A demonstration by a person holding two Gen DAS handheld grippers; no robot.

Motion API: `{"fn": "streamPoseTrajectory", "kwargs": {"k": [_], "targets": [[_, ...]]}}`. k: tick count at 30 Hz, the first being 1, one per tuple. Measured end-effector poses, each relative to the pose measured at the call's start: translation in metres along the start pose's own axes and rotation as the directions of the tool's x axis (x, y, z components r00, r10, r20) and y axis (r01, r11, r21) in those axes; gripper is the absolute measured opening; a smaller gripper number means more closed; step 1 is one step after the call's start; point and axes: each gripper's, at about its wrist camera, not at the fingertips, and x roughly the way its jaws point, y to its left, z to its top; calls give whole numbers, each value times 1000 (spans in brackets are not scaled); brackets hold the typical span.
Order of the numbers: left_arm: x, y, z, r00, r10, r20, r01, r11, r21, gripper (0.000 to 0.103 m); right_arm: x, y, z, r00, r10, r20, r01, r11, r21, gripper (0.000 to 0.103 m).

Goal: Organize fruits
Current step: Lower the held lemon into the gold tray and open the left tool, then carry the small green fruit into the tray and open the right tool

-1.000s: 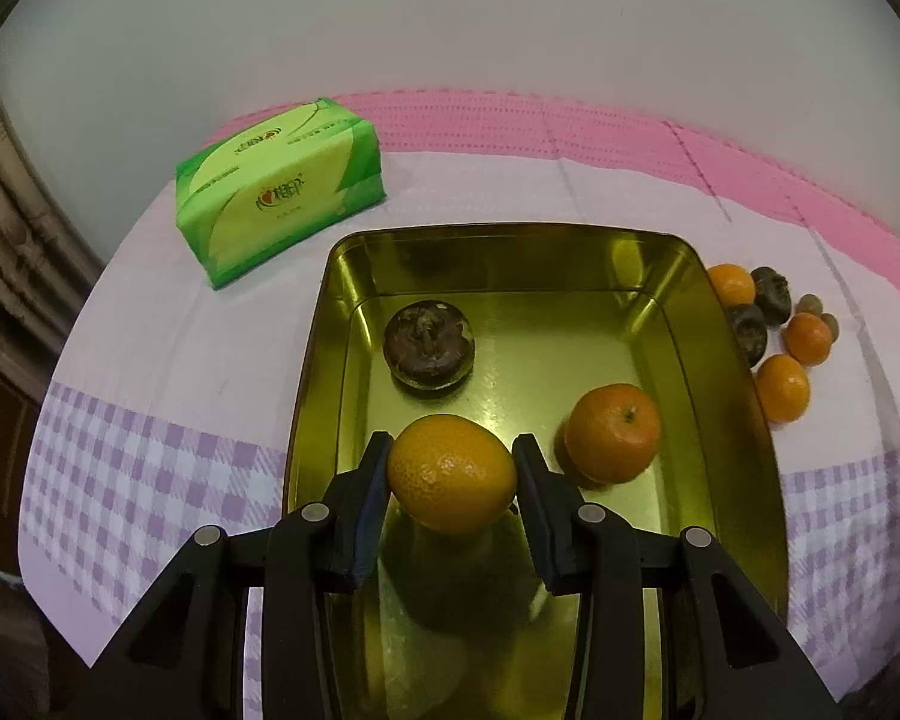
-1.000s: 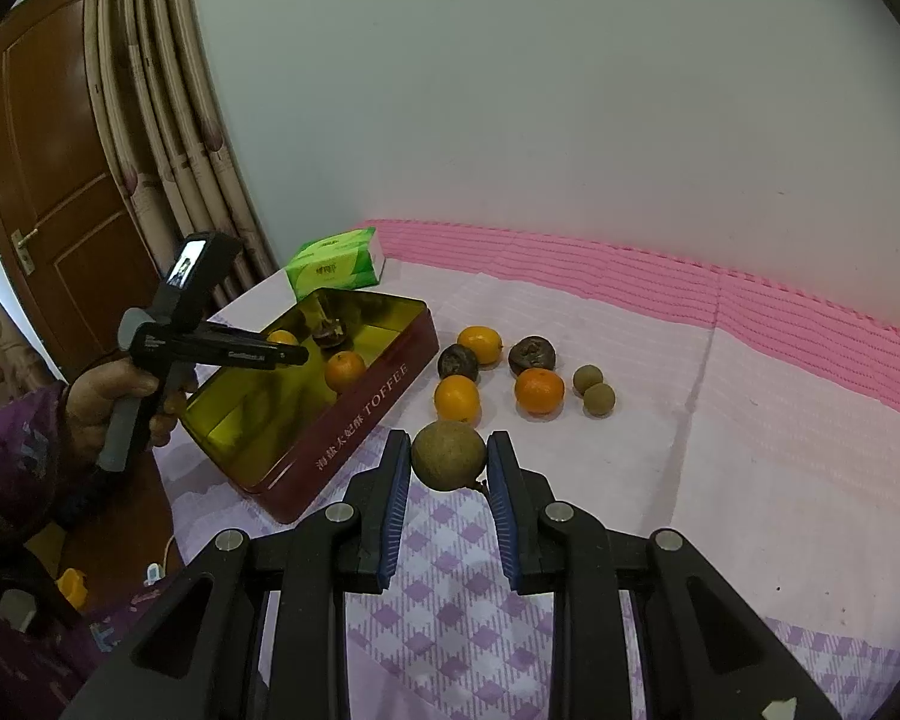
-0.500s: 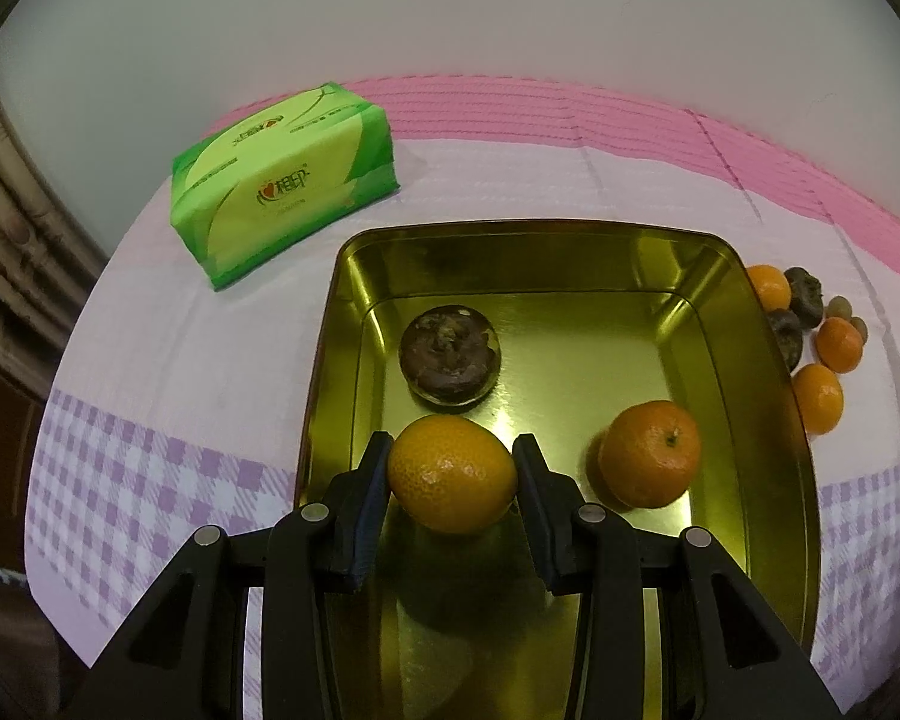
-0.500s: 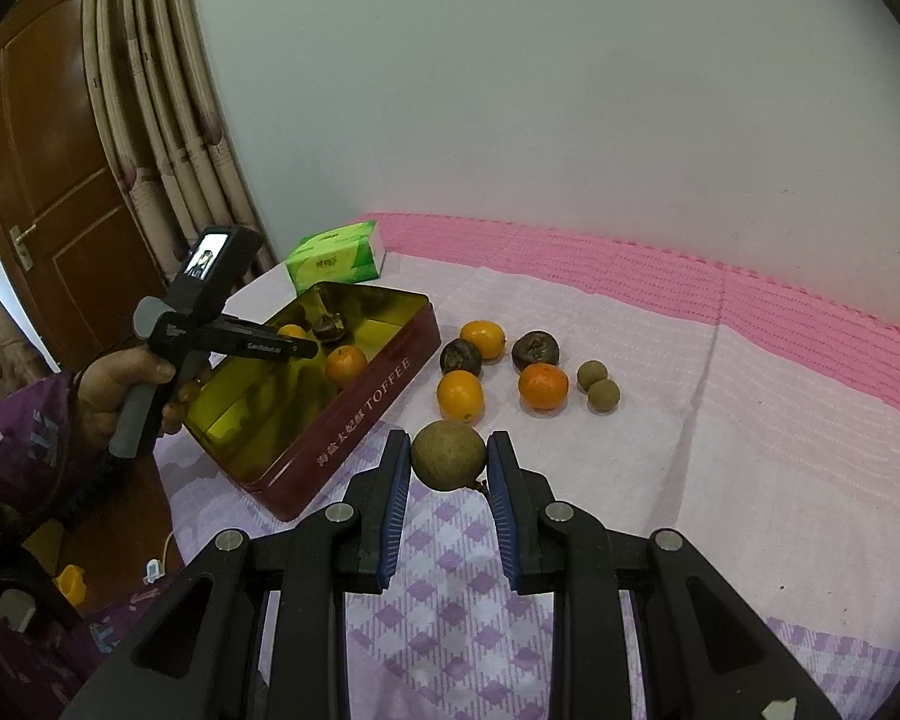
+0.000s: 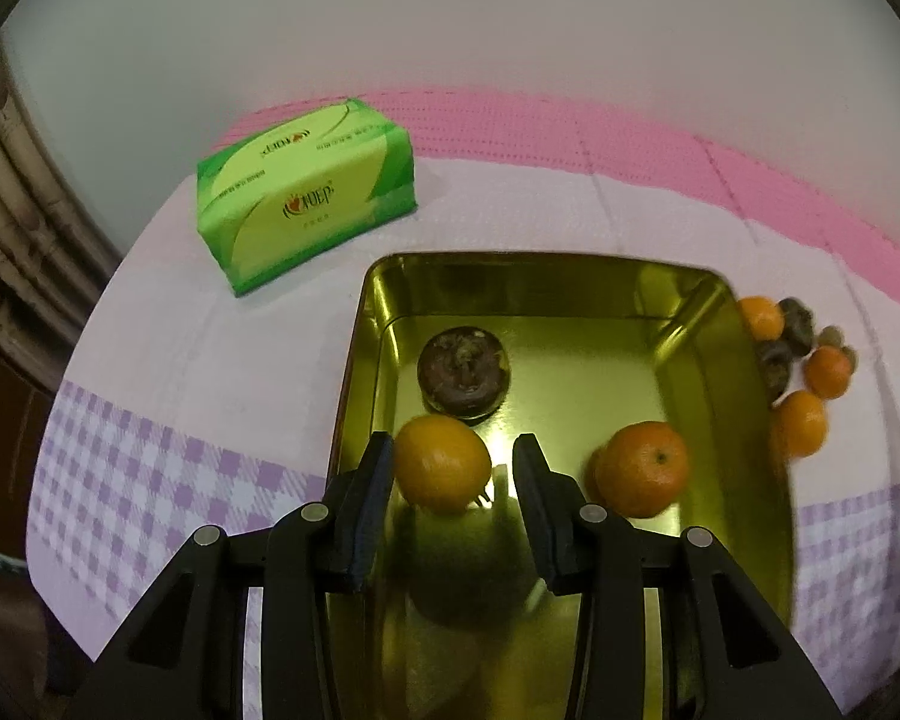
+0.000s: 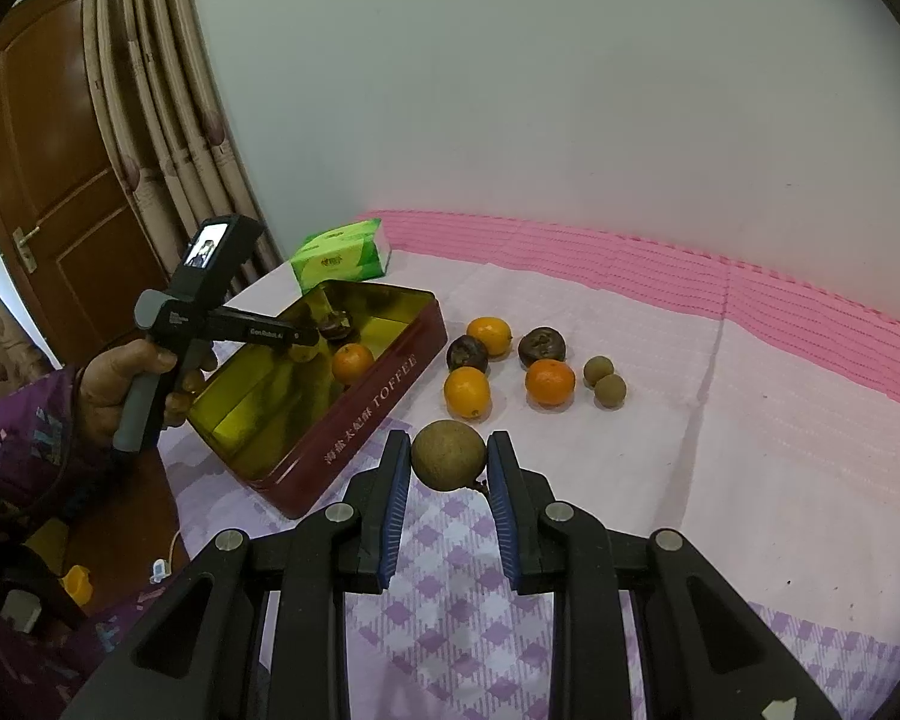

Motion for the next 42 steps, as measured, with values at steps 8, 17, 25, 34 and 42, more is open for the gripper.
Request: {"fn": "streamPoseTrajectory", "kwargs": {"k": [8, 17, 25, 34, 42], "targets": [[-71, -4, -30, 996, -2, 88, 11, 995, -100, 46, -2, 9, 4, 999, 46, 14, -46, 999, 15, 24], [-124, 8, -100, 991, 99, 86, -71, 957, -282, 60, 25, 44, 19, 985, 169, -20, -169, 985, -20, 24], [-141, 11, -113, 965, 228, 131, -185, 942, -279, 85, 95, 97, 45, 950, 292, -112, -297, 955, -28, 24], [-150, 20, -112, 927, 315, 201, -254, 926, -280, 94, 159, 137, 61, 939, 283, -194, -301, 951, -68, 24], [-137, 36, -111, 920, 368, 134, -312, 896, -314, 99, 212, 153, 68, 925, 231, -300, -266, 961, -80, 24]]}}
